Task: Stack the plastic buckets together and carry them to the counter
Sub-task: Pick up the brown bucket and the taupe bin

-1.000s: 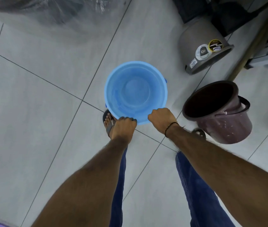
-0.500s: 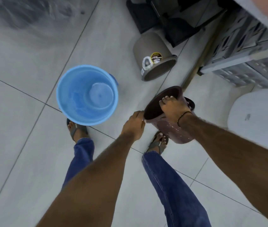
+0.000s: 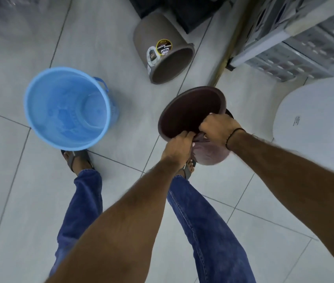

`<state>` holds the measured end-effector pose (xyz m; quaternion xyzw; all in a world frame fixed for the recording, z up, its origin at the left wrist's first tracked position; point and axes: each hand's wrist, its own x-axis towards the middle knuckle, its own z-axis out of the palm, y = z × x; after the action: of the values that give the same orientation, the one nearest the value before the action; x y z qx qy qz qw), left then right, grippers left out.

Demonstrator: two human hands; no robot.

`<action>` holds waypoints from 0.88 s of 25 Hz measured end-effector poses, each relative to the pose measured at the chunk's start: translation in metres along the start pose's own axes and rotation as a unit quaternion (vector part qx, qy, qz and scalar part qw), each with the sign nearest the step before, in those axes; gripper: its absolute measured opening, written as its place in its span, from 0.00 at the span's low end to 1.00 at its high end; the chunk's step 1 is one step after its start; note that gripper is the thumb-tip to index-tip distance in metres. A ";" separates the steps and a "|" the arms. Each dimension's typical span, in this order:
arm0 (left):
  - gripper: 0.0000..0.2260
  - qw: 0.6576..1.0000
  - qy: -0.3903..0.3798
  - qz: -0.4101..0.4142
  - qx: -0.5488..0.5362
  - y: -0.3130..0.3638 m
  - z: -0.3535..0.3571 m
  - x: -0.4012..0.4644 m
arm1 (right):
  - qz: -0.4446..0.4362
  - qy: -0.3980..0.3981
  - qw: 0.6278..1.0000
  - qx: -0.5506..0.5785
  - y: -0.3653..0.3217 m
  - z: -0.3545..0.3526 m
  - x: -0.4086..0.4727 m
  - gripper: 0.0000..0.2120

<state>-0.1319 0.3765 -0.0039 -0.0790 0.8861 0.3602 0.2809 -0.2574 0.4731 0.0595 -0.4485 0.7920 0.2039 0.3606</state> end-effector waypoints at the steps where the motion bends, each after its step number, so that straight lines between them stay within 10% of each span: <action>1: 0.16 0.999 0.008 0.026 0.037 0.005 -0.006 -0.001 | 0.017 0.005 1.000 0.014 0.002 0.000 -0.012 0.09; 8: 0.21 0.898 -0.085 0.251 0.351 0.008 -0.019 0.013 | 0.171 -0.009 0.978 0.120 -0.041 0.057 -0.046 0.12; 16: 0.32 0.789 -0.176 0.327 0.489 -0.061 -0.015 0.001 | 0.283 -0.011 0.931 0.228 -0.114 0.109 -0.018 0.09; 19: 0.33 0.762 -0.185 0.334 0.524 -0.076 -0.066 -0.005 | 0.369 0.028 0.867 0.333 -0.138 0.089 -0.012 0.11; 22: 0.29 0.746 -0.191 0.344 0.537 -0.077 -0.132 -0.002 | 0.477 0.102 0.724 0.489 -0.158 0.046 -0.008 0.12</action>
<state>-0.1621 0.2302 0.0279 0.4656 0.8282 -0.0948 0.2971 -0.1016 0.4257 0.0355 0.2084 0.9232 -0.1132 0.3024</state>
